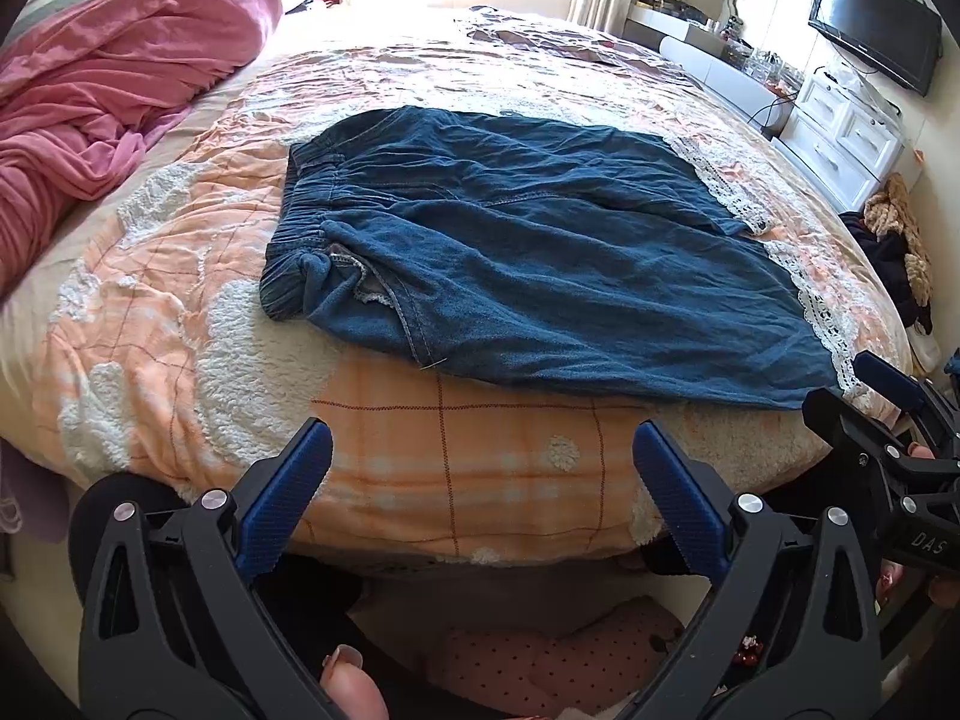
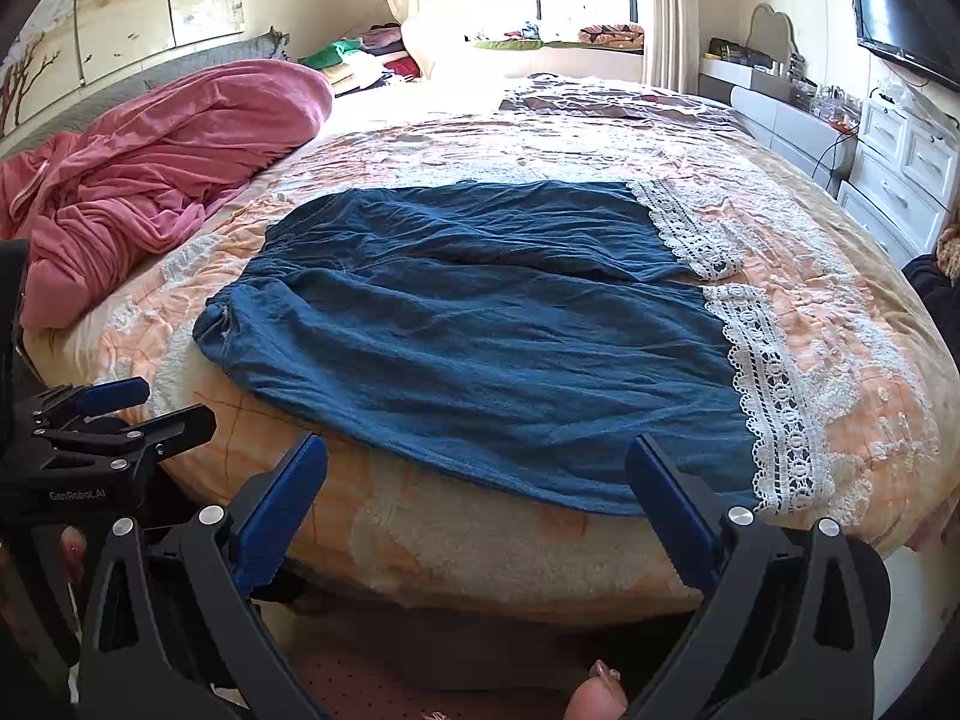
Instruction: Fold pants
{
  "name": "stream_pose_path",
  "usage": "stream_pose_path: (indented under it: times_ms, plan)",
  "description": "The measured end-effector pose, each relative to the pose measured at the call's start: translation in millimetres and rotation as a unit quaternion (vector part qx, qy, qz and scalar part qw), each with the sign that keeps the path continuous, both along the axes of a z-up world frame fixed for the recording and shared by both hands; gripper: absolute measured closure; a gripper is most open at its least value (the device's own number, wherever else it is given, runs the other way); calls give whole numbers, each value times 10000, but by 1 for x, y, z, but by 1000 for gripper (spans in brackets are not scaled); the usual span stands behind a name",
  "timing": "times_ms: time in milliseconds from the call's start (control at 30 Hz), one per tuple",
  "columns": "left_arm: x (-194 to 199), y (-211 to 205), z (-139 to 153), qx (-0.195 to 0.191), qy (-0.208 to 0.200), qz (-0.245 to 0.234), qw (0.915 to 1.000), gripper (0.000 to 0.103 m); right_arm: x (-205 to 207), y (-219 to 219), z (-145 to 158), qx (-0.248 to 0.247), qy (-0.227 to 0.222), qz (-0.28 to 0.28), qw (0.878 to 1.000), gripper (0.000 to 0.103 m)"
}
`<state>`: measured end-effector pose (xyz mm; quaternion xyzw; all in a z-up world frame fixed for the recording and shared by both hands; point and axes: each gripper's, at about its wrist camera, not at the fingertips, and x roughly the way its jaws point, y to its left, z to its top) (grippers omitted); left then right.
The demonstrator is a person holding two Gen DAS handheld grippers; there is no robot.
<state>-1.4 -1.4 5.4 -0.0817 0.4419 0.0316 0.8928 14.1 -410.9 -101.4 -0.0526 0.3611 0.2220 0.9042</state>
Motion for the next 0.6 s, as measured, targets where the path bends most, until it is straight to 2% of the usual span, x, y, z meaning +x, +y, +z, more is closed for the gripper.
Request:
stream_pose_path:
  times_ms: [600]
  plan:
    - [-2,0,1,-17,-34,-4,10000,8,0,-2,0,-14,-10,-31,10000,4]
